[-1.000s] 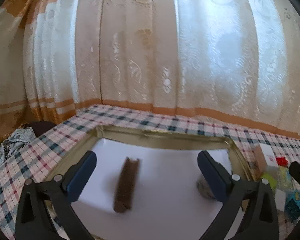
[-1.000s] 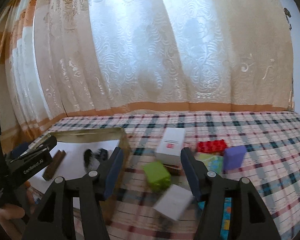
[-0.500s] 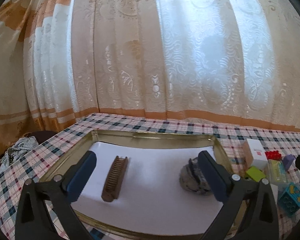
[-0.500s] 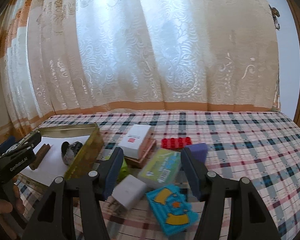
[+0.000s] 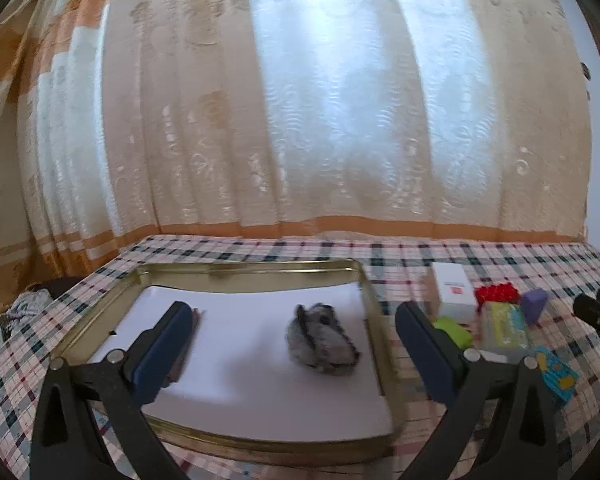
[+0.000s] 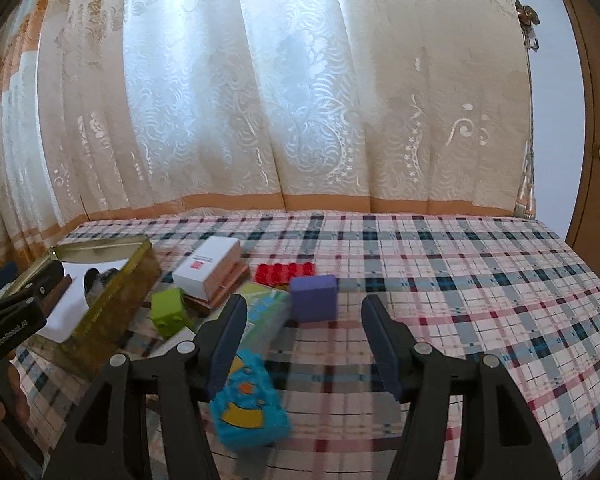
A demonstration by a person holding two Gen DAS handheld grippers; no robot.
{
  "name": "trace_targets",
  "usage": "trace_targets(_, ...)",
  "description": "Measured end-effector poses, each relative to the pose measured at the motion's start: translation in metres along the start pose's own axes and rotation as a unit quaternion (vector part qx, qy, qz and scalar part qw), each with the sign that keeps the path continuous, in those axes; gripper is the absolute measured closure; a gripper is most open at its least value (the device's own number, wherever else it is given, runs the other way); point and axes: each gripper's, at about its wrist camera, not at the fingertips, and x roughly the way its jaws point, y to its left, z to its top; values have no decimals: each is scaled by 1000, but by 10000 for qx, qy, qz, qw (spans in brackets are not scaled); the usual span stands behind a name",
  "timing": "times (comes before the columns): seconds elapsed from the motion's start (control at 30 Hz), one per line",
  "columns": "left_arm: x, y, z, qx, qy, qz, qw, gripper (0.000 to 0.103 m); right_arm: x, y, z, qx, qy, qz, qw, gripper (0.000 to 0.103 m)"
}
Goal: Organize rigid objects
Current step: 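Grasp the white charger plug with the left tool while the right tool grasps the blue toy block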
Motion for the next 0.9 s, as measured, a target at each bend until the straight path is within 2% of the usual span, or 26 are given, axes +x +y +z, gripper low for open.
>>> trace_targets(0.23, -9, -35, -2, 493, -11, -164, 9986, 0, 6, 0, -4, -136, 392, 496, 9979, 41)
trace_targets(0.47, -14, -55, -4, 905, -26, -154, 9958, 0, 13, 21, -14, -606, 886, 1132, 9878, 41)
trace_targets(0.7, -12, -61, -6, 1003, 129, -234, 9946, 0, 22, 31, -20, -884, 1256, 1233, 9804, 41)
trace_targets(0.9, -14, -79, -12, 1447, 112, -229, 9892, 0, 32, 36, -25, -1038, 1589, 1206, 9744, 41)
